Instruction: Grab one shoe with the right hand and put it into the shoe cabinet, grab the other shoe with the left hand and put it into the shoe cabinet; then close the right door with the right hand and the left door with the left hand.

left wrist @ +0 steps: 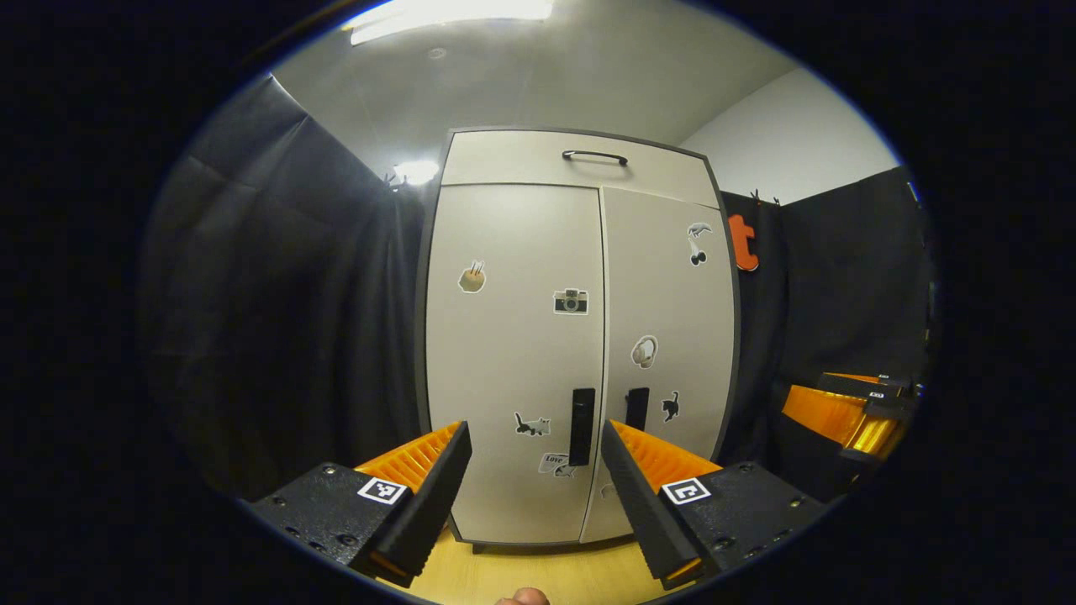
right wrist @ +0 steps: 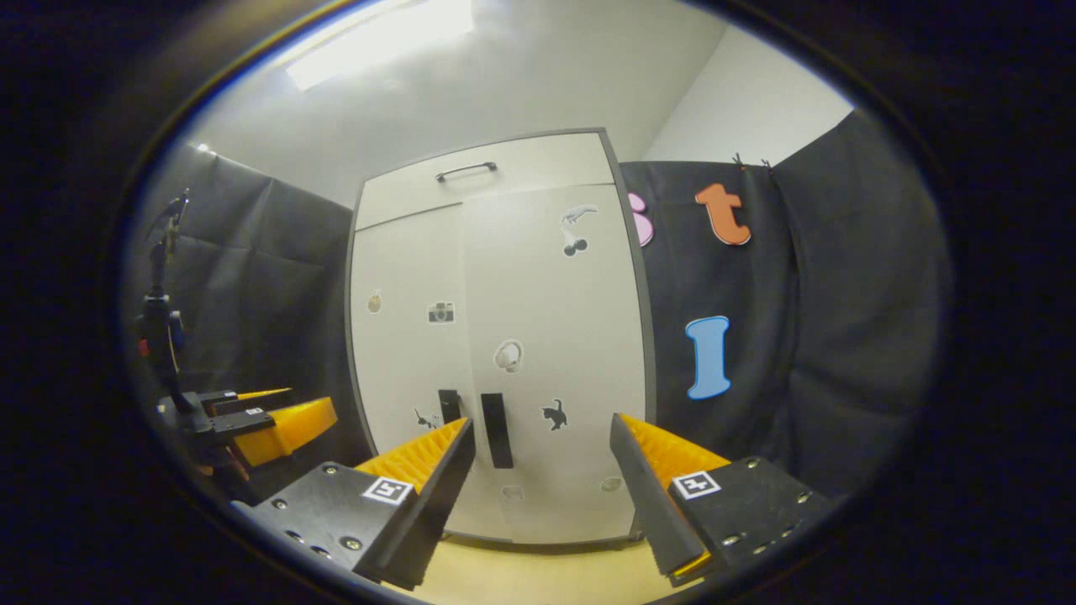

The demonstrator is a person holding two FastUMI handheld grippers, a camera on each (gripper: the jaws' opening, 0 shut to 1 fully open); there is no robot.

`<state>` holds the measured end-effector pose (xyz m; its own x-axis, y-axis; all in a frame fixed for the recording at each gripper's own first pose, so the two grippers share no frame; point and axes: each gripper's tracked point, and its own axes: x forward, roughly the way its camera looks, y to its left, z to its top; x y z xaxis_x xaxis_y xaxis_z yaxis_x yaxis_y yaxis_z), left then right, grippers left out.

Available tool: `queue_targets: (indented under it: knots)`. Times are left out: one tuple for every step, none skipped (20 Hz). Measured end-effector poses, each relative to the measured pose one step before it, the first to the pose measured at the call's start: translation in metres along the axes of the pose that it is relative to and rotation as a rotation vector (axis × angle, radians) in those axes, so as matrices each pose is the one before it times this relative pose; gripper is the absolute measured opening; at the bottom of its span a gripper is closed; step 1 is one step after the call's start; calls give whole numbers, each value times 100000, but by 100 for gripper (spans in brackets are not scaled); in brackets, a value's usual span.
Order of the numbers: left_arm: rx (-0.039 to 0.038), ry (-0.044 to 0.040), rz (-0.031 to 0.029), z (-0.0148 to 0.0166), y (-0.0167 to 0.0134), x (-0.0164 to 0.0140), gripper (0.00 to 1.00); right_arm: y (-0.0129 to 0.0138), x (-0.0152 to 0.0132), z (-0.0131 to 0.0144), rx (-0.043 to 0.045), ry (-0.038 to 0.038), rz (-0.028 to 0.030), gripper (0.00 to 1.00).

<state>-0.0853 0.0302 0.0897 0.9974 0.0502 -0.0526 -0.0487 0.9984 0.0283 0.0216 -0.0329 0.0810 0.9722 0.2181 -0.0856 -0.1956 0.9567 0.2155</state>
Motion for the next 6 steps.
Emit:
queue_targets:
  knots:
    - [-476, 216, 592, -158, 202, -335, 94, 160, -136, -40, 143, 298, 200, 93]
    - [-294, 55, 420, -60, 169, -221, 94, 39, -51, -169, 442, 320, 117, 93]
    - [-449, 254, 421, -107, 23, -236, 94, -21, -215, -102, 448, 298, -39, 93]
    - [-345, 23, 64, 0, -18, -4, 94, -15, -17, 16, 218, -45, -129, 96]
    - [-407, 199, -49, -108, -93, -62, 94, -107, -37, 29, -40, -109, -350, 96]
    - [-221, 222, -172, -70, -62, 39, 95, -150, -61, 59, -52, -49, -229, 96]
